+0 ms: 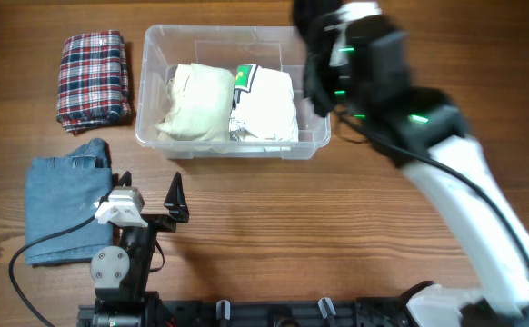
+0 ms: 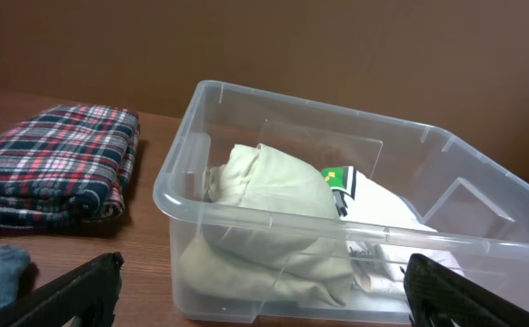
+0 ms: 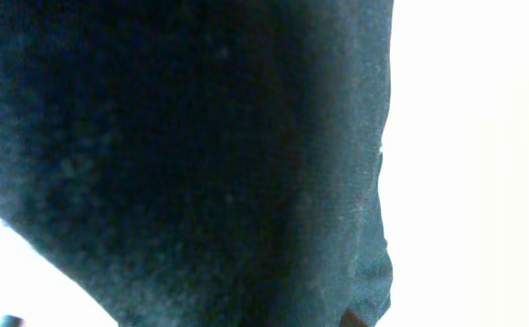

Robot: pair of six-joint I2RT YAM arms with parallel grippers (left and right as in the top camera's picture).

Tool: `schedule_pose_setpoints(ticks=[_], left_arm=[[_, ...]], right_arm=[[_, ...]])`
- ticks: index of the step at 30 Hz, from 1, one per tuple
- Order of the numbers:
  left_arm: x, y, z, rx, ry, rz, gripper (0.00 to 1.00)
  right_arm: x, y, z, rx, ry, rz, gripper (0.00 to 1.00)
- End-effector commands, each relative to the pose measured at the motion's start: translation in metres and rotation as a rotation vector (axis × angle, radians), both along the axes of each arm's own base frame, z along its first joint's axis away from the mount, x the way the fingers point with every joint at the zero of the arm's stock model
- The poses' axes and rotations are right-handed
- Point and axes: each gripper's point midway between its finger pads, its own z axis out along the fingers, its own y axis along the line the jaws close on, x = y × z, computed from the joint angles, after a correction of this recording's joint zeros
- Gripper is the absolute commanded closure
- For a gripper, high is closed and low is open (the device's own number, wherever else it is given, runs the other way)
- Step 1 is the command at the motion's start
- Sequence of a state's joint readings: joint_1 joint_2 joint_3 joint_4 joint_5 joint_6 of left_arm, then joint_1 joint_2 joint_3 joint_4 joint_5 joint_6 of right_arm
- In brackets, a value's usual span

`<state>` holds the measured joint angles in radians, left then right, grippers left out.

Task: Pack container
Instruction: 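Carry the black garment over the bin's right side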

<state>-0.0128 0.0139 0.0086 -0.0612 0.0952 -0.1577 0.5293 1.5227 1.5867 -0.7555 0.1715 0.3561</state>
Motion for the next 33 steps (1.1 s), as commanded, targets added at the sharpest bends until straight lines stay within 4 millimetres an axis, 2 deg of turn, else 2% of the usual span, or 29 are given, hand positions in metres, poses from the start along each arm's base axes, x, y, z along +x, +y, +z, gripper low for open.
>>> schedule_pose_setpoints(ticks=[1, 3, 6, 12, 26, 28, 31, 33], left_arm=[[-0.001, -0.002, -0.002, 0.019, 0.000, -0.014, 0.00], [-0.001, -0.002, -0.002, 0.019, 0.000, -0.014, 0.00], [-0.001, -0.002, -0.002, 0.019, 0.000, -0.014, 0.00], [-0.001, -0.002, -0.002, 0.019, 0.000, -0.014, 0.00], [-0.001, -0.002, -0.002, 0.019, 0.000, -0.014, 0.00], [-0.001, -0.002, -0.002, 0.019, 0.000, -0.014, 0.00], [-0.001, -0.002, -0.002, 0.019, 0.000, -0.014, 0.00], [-0.001, -0.002, -0.002, 0.019, 0.000, -0.014, 0.00]], right_arm=[[0.025, 0.019, -0.037, -0.067, 0.010, -0.092, 0.85], [0.034, 0.034, -0.063, -0.067, 0.044, -0.099, 0.85], [0.047, 0.044, -0.098, -0.057, 0.090, -0.134, 0.85], [0.059, 0.046, -0.136, -0.076, 0.132, -0.187, 0.82], [0.057, 0.039, -0.193, -0.151, 0.231, -0.241, 0.80], [0.056, 0.039, -0.195, -0.155, 0.236, -0.240, 0.74], [0.056, 0.039, -0.195, -0.156, 0.236, -0.240, 0.73], [0.057, 0.039, -0.195, -0.155, 0.236, -0.240, 0.64]])
